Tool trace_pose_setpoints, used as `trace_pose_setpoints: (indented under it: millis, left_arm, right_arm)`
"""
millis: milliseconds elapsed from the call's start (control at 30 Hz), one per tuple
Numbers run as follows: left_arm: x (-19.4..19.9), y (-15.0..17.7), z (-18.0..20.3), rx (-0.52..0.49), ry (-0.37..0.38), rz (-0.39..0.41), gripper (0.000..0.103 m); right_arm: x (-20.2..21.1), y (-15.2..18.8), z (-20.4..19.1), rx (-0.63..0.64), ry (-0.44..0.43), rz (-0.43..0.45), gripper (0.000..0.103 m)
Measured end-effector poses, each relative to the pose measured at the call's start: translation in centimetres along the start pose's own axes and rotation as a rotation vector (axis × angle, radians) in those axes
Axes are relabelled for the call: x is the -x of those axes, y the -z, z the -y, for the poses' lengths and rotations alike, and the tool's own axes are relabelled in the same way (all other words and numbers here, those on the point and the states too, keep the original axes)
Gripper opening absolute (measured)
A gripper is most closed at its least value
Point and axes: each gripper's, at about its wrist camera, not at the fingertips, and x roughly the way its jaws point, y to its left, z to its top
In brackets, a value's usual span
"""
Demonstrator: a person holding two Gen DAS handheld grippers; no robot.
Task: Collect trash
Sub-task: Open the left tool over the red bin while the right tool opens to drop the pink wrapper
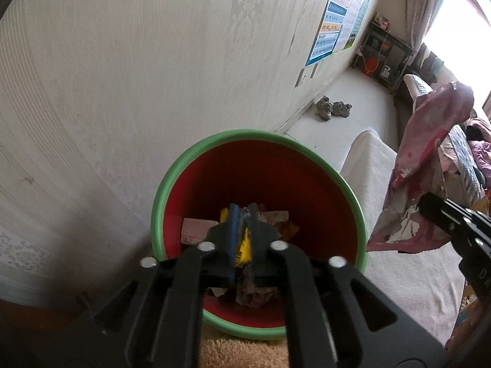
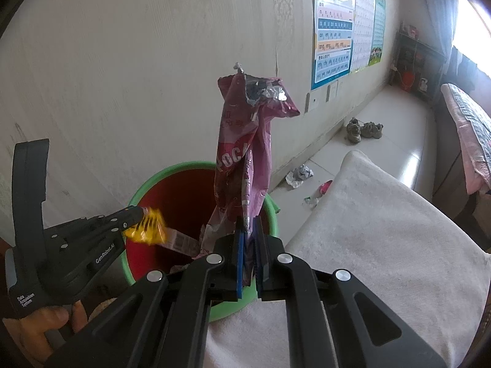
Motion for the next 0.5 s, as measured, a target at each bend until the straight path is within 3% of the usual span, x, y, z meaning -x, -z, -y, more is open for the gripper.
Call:
trace_pose_setpoints:
  millis: [67, 233, 367, 500]
  left_arm:
    - [0.2, 0.2, -0.3, 0.017, 0.0, 0.01, 0.046]
    - [1.0, 0.5, -1.2, 0.082, -0.013, 0.044, 0.061]
    - [1.8, 0.6, -1.4, 0.101, -0.024, 0.068, 0.066]
    - [3.0, 0.6, -0.2, 0.08, -0.024, 0.093, 0.069]
  right_arm:
    - [-0.3, 0.0, -0.1, -0.001, -0.003, -0.004, 0.008]
    - [-1.3, 0.1, -0.3, 0.0, -0.035, -0.024, 0.01]
    - [-1.4, 0.6, 0.1, -0.027, -0.046, -0.014, 0.04]
    - [-0.1, 0.9, 1.3, -0.065, -0.039, 0.008, 0.044]
